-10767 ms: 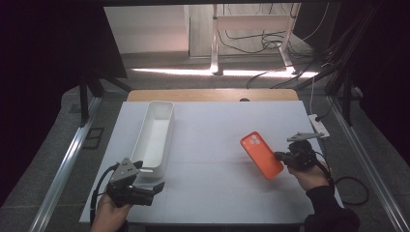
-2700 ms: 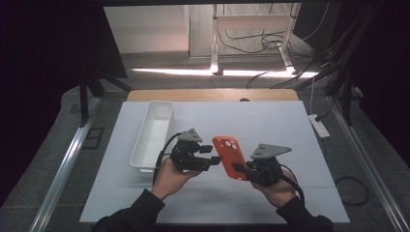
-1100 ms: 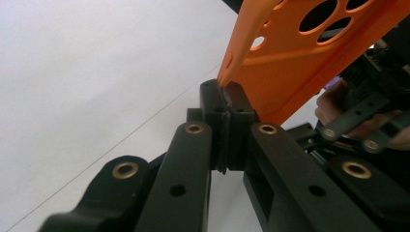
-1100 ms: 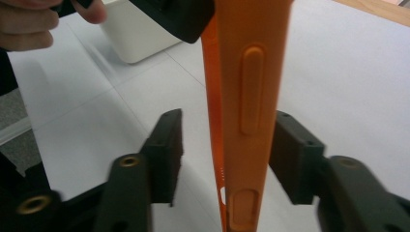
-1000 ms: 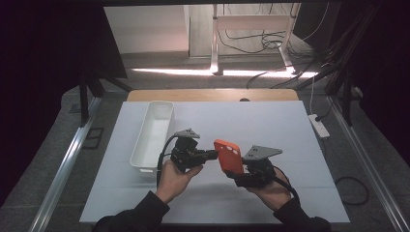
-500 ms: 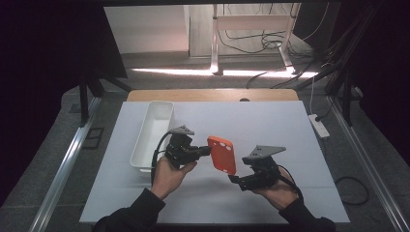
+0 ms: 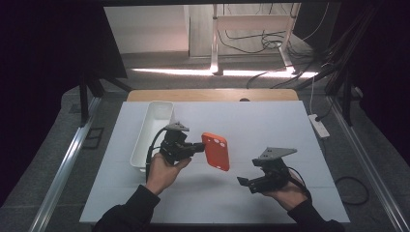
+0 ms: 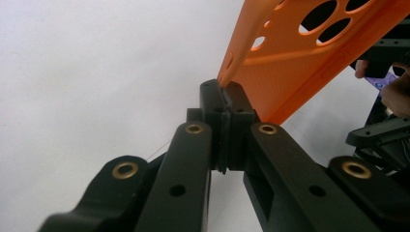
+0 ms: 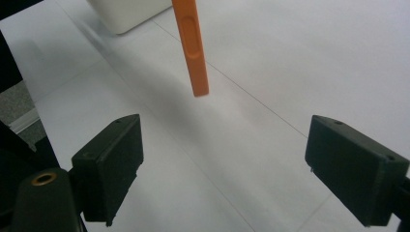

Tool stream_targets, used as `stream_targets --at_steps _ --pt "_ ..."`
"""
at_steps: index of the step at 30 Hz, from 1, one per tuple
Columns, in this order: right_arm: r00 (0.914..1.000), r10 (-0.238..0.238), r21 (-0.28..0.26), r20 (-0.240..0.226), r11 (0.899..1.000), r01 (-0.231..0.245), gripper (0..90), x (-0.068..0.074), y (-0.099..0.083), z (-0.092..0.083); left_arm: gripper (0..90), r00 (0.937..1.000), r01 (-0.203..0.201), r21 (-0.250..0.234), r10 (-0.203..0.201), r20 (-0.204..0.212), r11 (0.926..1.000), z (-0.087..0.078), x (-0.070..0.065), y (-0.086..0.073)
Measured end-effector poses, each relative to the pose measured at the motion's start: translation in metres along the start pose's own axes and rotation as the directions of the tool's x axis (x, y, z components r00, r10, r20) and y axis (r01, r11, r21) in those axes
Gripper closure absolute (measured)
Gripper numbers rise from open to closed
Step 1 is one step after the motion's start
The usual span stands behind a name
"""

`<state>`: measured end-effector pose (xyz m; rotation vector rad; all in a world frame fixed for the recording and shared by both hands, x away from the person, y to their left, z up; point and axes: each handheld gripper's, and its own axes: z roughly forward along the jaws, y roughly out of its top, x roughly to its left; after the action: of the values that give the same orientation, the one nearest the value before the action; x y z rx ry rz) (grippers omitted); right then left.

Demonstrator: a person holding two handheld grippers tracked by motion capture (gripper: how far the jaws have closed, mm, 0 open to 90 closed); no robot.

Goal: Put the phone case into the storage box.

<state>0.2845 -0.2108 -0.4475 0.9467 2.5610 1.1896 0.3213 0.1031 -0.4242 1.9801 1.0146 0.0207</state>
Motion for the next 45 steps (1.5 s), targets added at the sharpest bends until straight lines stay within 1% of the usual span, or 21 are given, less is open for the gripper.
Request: stream_targets --at_steps 4,7,9,15,20,26,28,33,36,41,45 --pt "1.0 0.008 0.013 0.003 1.0 -0.008 12.8 -0.002 -0.002 -0.004 89.5 0.9999 0.005 0.003 -0.005 -0.009 1.0 -0.005 0.005 0.001" --pt "1.0 0.003 0.016 0.008 1.0 -0.003 12.2 -0.003 -0.004 -0.005 89.5 0.9998 0.006 0.005 -0.006 -0.018 1.0 -0.007 0.008 0.002" --pt "0.9998 0.009 0.024 0.018 1.0 -0.009 9.7 -0.003 -0.005 -0.006 89.5 0.9997 0.012 0.003 -0.012 -0.024 0.9999 -0.011 0.011 0.003" --pt "0.9993 0.02 0.024 0.032 0.999 -0.021 8.6 -0.004 -0.007 -0.011 89.5 0.9995 0.021 -0.005 -0.021 -0.025 0.9998 -0.017 0.015 0.005" --pt "0.9991 0.013 0.042 0.04 0.999 -0.015 8.7 -0.006 -0.011 -0.017 89.5 0.9993 0.023 -0.002 -0.023 -0.029 0.9997 -0.02 0.018 0.007" --pt "0.9983 0.02 0.039 0.055 0.999 -0.022 8.0 -0.007 -0.016 -0.024 89.5 0.9987 0.035 -0.005 -0.035 -0.035 0.9994 -0.024 0.024 0.01" --pt "0.9985 0.019 0.038 0.052 0.999 -0.021 8.0 -0.007 -0.017 -0.025 89.5 0.9985 0.041 -0.006 -0.041 -0.035 0.9992 -0.025 0.026 0.01" --pt "0.9974 0.015 0.04 0.071 0.999 -0.018 8.0 -0.007 -0.021 -0.03 89.5 0.9978 0.047 -0.009 -0.047 -0.046 0.9989 -0.031 0.03 0.012" --pt "0.9979 0.016 0.042 0.063 0.999 -0.019 9.9 -0.007 -0.024 -0.034 89.5 0.9971 0.053 -0.012 -0.054 -0.053 0.9985 -0.035 0.034 0.012" --pt "0.9947 0.048 0.026 0.091 0.998 -0.05 5.4 -0.009 -0.029 -0.04 89.5 0.996 0.061 -0.007 -0.062 -0.065 0.9981 -0.04 0.038 0.013" --pt "0.9924 0.066 0.021 0.104 0.997 -0.069 4.2 -0.011 -0.034 -0.045 89.5 0.9943 0.07 -0.012 -0.071 -0.08 0.9975 -0.044 0.042 0.014"
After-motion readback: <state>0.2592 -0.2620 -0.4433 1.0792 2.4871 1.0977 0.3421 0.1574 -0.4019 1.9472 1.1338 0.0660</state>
